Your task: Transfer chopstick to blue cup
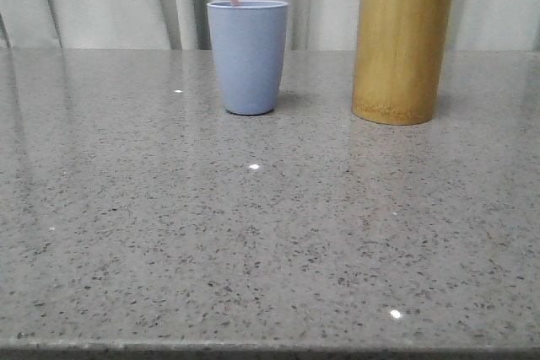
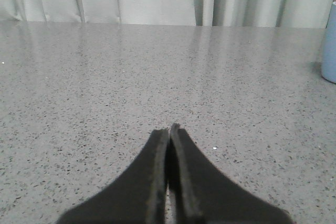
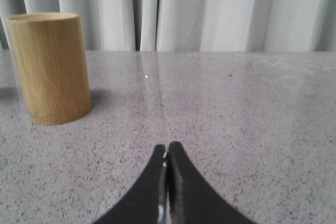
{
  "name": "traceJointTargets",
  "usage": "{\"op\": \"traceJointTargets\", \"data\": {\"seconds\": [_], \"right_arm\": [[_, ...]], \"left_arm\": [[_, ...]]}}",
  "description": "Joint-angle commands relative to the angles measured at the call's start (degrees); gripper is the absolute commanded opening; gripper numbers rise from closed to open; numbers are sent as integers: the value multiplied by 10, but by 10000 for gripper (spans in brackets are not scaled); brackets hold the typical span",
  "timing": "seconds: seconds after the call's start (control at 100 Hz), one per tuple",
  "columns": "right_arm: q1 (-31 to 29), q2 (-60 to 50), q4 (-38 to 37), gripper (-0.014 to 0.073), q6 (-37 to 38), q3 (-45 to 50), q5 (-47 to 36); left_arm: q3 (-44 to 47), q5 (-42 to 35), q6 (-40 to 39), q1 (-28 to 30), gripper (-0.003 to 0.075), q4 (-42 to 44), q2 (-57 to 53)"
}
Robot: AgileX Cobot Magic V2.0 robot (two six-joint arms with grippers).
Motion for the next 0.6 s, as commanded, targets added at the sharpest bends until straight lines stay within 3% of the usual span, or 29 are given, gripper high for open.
{"op": "traceJointTargets", "data": {"seconds": [0.0, 0.59], "right_arm": [[-3, -12, -6, -105, 1, 0, -22], [-3, -12, -6, -105, 1, 0, -14]], "left_arm": [[5, -48, -3, 1, -19, 1, -20], [5, -48, -3, 1, -19, 1, -20]]}}
